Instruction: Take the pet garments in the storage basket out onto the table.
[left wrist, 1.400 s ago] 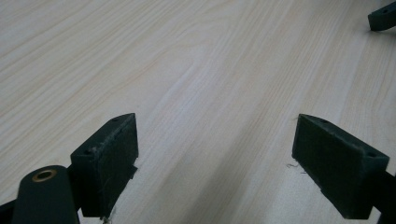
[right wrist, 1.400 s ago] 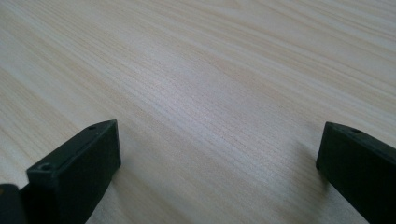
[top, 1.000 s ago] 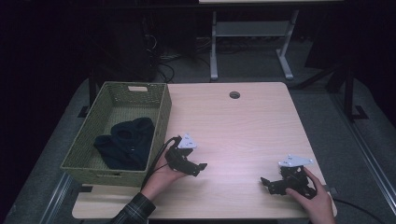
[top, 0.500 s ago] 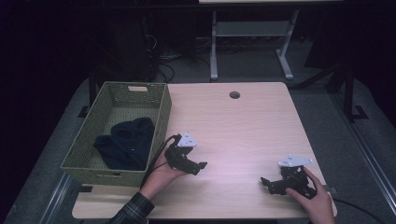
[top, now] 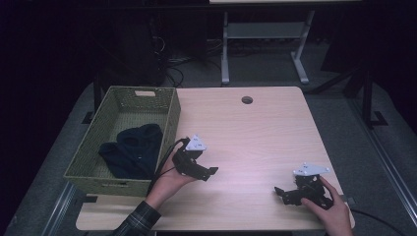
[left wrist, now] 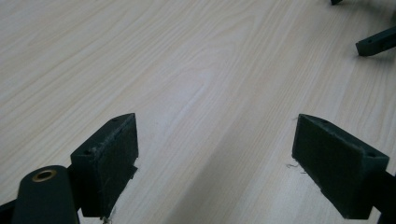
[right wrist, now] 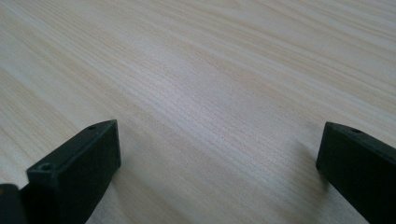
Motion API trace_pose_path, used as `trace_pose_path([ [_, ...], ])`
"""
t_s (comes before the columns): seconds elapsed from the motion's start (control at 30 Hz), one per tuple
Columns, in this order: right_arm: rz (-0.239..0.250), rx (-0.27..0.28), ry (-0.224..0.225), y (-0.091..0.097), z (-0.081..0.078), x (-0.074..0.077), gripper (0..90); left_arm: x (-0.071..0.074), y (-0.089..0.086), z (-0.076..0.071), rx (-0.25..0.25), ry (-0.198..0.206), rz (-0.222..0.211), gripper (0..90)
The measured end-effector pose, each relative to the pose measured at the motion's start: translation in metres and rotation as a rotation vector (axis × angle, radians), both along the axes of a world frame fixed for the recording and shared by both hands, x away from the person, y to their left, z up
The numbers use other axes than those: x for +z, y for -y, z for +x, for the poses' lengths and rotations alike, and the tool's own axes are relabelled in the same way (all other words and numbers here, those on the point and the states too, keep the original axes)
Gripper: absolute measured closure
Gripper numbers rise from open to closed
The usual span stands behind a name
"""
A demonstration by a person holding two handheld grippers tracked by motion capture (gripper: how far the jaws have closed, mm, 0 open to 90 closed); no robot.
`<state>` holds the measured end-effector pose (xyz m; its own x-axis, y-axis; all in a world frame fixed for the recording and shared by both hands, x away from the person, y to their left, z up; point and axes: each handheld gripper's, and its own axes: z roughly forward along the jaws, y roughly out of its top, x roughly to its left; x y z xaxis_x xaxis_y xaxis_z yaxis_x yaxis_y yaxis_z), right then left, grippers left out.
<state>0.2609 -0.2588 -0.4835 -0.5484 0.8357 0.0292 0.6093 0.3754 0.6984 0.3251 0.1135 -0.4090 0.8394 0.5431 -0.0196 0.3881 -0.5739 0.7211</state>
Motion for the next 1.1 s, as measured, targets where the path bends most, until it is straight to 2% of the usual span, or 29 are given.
trace_pose_path([
  [1.1,0.000,0.002,0.002,0.000,0.000,0.000,0.0,0.031,-0.005,0.010,0.003,0.042,-0.038,14.1],
])
